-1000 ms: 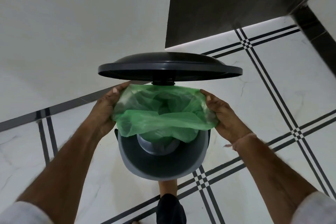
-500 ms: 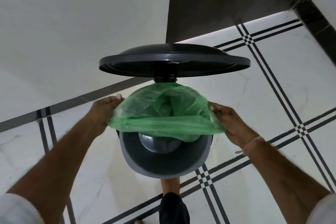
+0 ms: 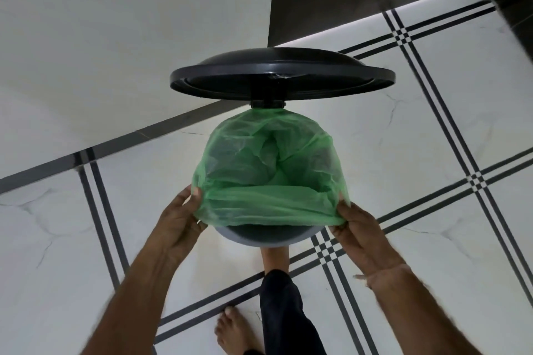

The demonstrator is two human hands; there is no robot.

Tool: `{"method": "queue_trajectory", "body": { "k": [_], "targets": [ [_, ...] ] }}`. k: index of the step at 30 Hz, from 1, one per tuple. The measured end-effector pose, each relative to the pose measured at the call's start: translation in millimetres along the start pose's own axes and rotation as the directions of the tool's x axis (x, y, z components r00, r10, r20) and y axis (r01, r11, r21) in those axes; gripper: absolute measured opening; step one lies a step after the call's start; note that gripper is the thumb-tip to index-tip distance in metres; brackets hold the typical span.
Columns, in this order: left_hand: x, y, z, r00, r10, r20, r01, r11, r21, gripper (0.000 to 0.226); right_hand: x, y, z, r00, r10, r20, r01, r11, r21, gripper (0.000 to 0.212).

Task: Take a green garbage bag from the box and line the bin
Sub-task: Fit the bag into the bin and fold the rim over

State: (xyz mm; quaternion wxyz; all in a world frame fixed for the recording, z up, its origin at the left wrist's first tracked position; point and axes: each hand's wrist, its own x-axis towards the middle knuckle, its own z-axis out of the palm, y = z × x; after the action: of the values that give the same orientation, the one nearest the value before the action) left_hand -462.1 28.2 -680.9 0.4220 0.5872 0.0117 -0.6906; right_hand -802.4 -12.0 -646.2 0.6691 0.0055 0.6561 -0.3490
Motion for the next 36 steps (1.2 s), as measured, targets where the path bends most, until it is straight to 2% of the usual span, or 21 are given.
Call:
{"method": "queue_trajectory", "body": {
  "k": [3,4,7,10,13,17,20,24,27,30,33,36],
  "targets": [
    [-15.0,-13.2,14.4,0.995,-0.044,-0.085,0.033,0.992,-0.125,0.03,-7.4,2.8,1.8,0.995,0.071,-0.067,-0.069,0.997,0.035,0.011],
    [-17.4,-17.4,16.7,0.992,-0.064,-0.113,0.045,0.986,-0.162,0.02,-9.6,3.5,2.5,0.994,0.086,-0.069,-0.081,0.994,0.075,0.011],
    [-19.7,-30.2,20.7,0.979,-0.088,-0.186,0.029,0.954,-0.3,0.032,-13.3,8.1,0.1,0.992,0.116,-0.051,-0.107,0.982,0.154,0.02],
    [-20.3,-38.9,22.7,0.979,-0.097,-0.181,0.013,0.911,-0.413,0.042,-13.3,19.6,-5.0,0.99,0.142,-0.019,-0.135,0.97,0.205,0.033],
    [-22.0,-43.5,25.1,0.982,-0.109,-0.151,0.023,0.877,-0.48,0.057,-12.1,32.2,-4.9,0.989,0.15,0.014,-0.148,0.954,0.26,0.036],
    [-17.2,-44.3,26.1,0.978,-0.092,-0.186,-0.009,0.877,-0.481,0.061,-1.6,44.8,-2.3,0.991,0.121,0.051,-0.131,0.95,0.284,0.055],
    [-18.1,-45.2,31.2,0.977,-0.058,-0.204,-0.031,0.913,-0.406,0.057,-1.5,52.9,-0.3,0.988,0.088,0.131,-0.123,0.948,0.292,0.048],
    [-30.1,-51.7,33.0,0.984,-0.041,-0.175,-0.016,0.95,-0.312,0.049,-13.3,67.1,-7.5,0.993,0.051,0.11,-0.073,0.975,0.21,0.035],
    [-40.4,-53.0,29.5,0.984,-0.071,-0.166,0.022,0.96,-0.279,0.021,-22.4,77.2,-16.1,0.994,0.037,0.104,-0.056,0.981,0.184,0.036],
    [-41.0,-55.4,31.2,0.973,-0.122,-0.195,0.051,0.941,-0.333,0.013,-26.6,84.6,-16.8,0.992,0.046,0.118,-0.068,0.978,0.195,0.039],
    [-41.1,-59.5,39.6,0.965,-0.169,-0.2,0.074,0.909,-0.41,0.017,-26.0,90.3,-13.2,0.99,0.068,0.121,-0.096,0.966,0.239,0.039],
    [-36.8,-64.7,41.9,0.957,-0.192,-0.217,0.073,0.884,-0.461,0.022,-20.0,93.1,-10.7,0.991,0.106,0.082,-0.126,0.948,0.293,0.017]
  ]
}}
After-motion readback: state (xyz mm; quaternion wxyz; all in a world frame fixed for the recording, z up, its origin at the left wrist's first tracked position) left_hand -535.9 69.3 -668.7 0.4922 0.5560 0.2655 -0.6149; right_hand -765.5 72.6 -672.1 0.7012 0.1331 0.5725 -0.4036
